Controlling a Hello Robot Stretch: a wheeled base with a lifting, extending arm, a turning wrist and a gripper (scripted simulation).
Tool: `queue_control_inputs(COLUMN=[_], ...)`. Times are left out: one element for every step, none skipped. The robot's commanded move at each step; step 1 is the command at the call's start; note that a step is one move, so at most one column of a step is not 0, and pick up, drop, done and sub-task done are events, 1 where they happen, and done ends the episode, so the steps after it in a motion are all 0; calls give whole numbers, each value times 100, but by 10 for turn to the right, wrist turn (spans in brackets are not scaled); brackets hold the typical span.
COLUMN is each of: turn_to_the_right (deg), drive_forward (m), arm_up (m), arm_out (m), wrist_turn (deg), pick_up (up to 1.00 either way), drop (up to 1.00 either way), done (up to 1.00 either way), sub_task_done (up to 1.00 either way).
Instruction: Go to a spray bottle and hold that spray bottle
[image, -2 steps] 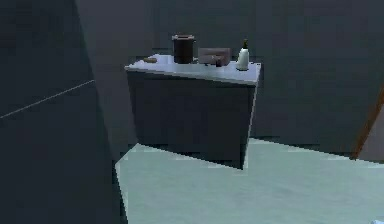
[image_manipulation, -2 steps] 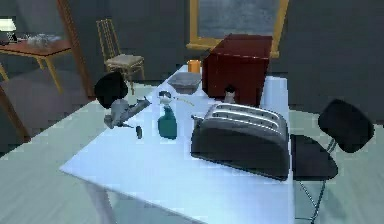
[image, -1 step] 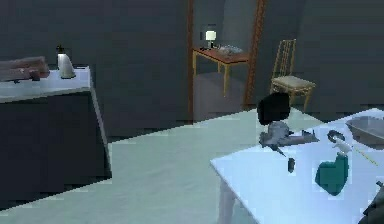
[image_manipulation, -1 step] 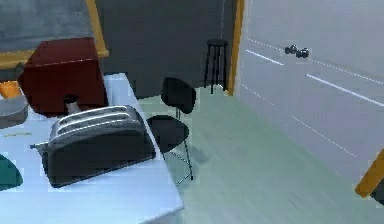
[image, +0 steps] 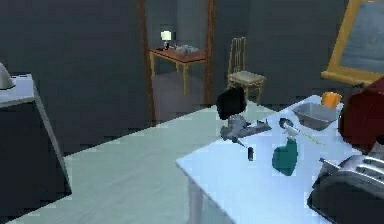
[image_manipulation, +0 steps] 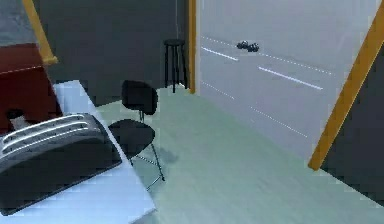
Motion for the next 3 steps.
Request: queue_control_inputs(turn_to_the_right=[0,-420,0], drive_forward=[30,0,0], arm_up=[0,0,50], arm_out=[0,0,0], wrist_turn=[0,0,0], pick_up=[0,0,0], drop=[0,0,0], done=[0,0,0], sub_task_done=[0,0,0])
